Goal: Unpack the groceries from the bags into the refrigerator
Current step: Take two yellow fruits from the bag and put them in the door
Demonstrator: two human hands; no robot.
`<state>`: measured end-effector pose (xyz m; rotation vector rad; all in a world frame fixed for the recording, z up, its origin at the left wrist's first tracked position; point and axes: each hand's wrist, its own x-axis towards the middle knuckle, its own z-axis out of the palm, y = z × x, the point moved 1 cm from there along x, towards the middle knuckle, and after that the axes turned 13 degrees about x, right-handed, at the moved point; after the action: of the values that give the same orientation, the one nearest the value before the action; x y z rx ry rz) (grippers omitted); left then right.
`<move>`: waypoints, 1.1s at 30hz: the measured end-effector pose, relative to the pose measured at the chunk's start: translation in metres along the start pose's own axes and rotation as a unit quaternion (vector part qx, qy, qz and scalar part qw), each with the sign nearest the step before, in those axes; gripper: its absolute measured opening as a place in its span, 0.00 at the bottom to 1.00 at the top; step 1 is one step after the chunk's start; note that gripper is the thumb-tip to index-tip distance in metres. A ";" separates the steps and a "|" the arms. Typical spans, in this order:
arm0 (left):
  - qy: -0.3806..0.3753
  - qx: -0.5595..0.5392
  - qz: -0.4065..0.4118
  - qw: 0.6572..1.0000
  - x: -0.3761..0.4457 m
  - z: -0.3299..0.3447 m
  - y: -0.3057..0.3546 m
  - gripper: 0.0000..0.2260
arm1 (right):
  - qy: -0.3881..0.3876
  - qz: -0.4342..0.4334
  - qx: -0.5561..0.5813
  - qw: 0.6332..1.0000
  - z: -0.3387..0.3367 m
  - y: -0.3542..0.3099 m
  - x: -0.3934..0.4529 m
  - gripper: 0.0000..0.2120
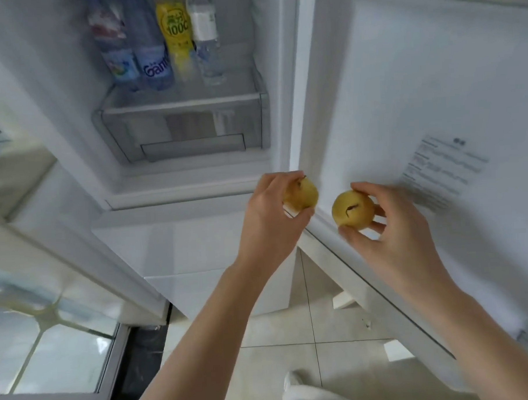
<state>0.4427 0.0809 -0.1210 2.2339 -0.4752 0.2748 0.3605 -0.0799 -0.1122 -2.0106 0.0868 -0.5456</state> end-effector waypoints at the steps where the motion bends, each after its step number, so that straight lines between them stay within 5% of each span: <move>1: -0.004 0.019 0.016 1.000 0.009 0.002 0.000 0.23 | -0.005 0.006 -0.008 1.000 0.001 0.003 0.004 0.27; 8: -0.136 0.152 0.094 0.974 0.048 0.004 -0.003 0.21 | -0.080 0.033 -0.117 0.989 0.003 0.020 0.019 0.25; 13: -0.280 0.236 0.110 0.924 0.064 0.008 0.000 0.21 | -0.180 0.074 -0.180 0.964 0.014 0.031 0.030 0.23; 18: -0.328 0.314 0.117 0.883 0.074 0.016 0.000 0.22 | -0.218 0.120 -0.165 0.954 0.023 0.039 0.030 0.33; 23: -0.351 0.380 0.122 0.847 0.082 0.023 0.009 0.23 | -0.225 0.131 -0.164 0.951 0.032 0.045 0.032 0.31; 33: -0.364 0.355 0.110 0.854 0.077 0.023 0.003 0.24 | -0.215 0.163 -0.140 0.953 0.028 0.040 0.035 0.29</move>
<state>0.5126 0.0426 -0.1074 2.9818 -1.1945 -0.3802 0.4098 -0.0865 -0.1456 -2.2842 0.2344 0.1283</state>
